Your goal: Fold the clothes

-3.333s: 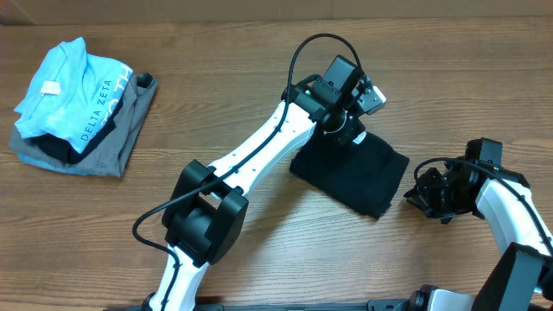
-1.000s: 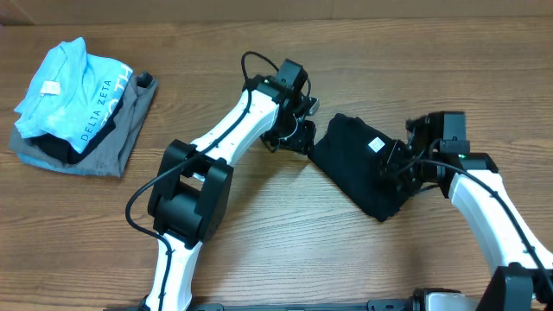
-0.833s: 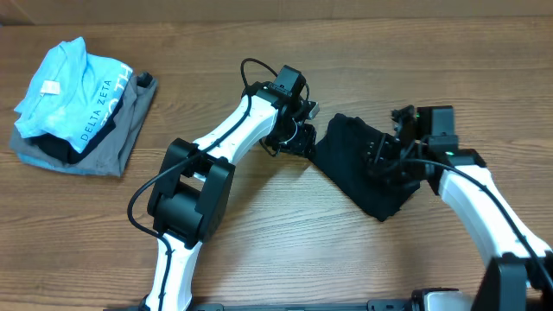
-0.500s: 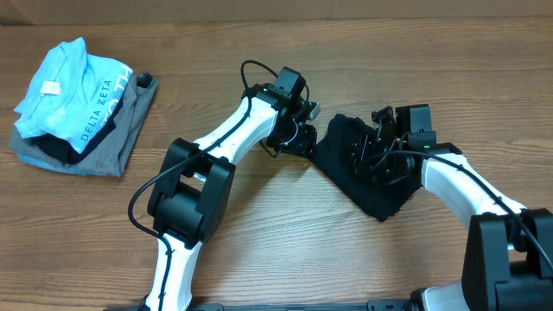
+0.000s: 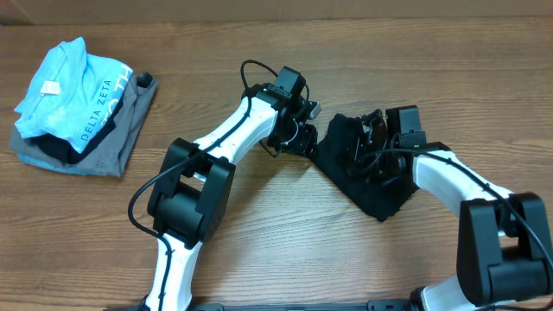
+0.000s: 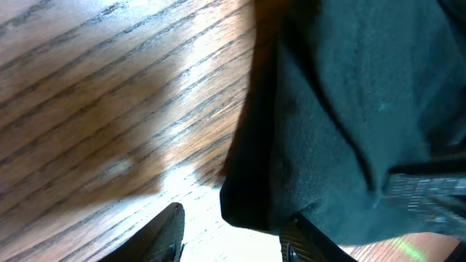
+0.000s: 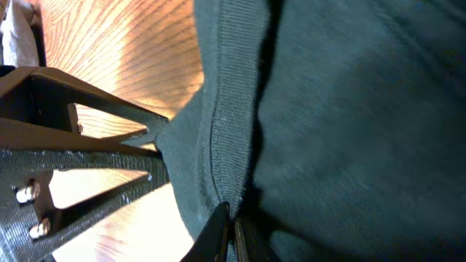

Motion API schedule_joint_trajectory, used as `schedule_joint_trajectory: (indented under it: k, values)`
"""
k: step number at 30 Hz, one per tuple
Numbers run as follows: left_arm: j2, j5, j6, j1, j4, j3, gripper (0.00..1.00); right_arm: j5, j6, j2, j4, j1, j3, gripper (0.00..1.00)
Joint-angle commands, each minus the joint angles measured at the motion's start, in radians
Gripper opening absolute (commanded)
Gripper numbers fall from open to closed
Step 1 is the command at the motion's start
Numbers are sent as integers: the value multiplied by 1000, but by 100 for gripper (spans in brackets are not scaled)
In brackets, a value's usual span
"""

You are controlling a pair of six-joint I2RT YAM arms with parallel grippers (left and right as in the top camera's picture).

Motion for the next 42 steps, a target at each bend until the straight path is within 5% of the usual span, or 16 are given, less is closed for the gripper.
schedule_joint_trajectory:
  k: [1, 11, 13, 18, 31, 42]
  values:
    - [-29, 20, -10, -6, -2, -9, 46, -18, 3, -112, -30, -50, 18, 4]
    - [-29, 42, -10, -6, -1, -9, 45, 98, 111, -163, -180, -97, 18, 4]
    - [-29, 77, -9, -5, 11, -8, 44, 132, 110, -163, -208, -96, 18, 28]
    - [-30, 100, -6, 2, 41, -8, 44, 140, 104, -163, -99, -117, 18, 36]
    - [-28, 247, 70, -47, 133, -9, 50, 143, 120, -76, 121, -89, 18, 44]
    - [-27, 34, 100, -119, 26, -10, 40, 66, 172, 6, 300, -89, 18, 29]
